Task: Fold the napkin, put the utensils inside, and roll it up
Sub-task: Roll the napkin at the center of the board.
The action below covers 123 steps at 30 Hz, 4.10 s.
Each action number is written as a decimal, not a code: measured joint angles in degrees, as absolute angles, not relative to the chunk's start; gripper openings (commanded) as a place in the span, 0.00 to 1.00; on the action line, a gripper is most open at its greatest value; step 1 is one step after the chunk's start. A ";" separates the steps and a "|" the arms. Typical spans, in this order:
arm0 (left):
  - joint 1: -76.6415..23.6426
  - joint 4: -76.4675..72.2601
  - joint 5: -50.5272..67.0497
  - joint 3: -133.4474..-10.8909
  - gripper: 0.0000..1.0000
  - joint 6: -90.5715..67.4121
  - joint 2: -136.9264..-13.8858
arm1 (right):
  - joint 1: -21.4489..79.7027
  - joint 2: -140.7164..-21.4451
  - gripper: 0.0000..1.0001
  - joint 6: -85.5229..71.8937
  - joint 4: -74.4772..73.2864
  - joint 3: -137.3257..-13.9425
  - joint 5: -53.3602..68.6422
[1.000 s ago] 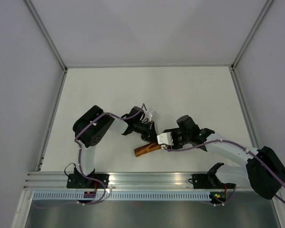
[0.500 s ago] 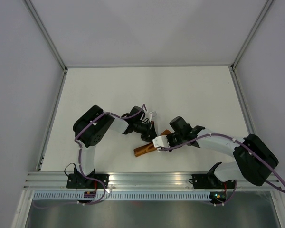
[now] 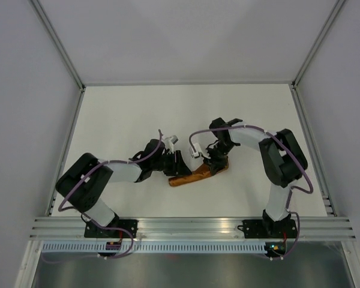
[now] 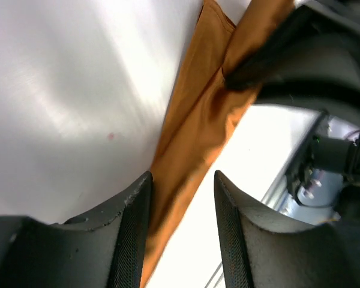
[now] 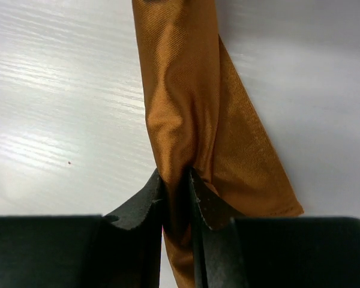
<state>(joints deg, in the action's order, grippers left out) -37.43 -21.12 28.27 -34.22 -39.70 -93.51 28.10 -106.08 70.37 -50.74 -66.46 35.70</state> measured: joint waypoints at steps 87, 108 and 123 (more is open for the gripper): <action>-54.30 2.22 8.78 -65.69 0.02 -7.81 -110.34 | -1.28 -114.80 0.56 40.12 -52.49 -95.77 45.19; -44.01 14.31 42.63 -70.57 0.02 -27.05 -117.62 | 11.05 -74.08 0.69 59.02 -39.00 -49.95 38.81; -43.09 16.23 46.76 -70.54 0.02 -27.07 -118.56 | 30.15 -71.22 0.70 62.17 -22.72 -37.15 27.40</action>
<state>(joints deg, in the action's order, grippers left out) -43.09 16.23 46.76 -70.54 -27.07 -118.56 30.15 -71.22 62.17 -22.72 -37.15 27.40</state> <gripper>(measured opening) 0.023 0.701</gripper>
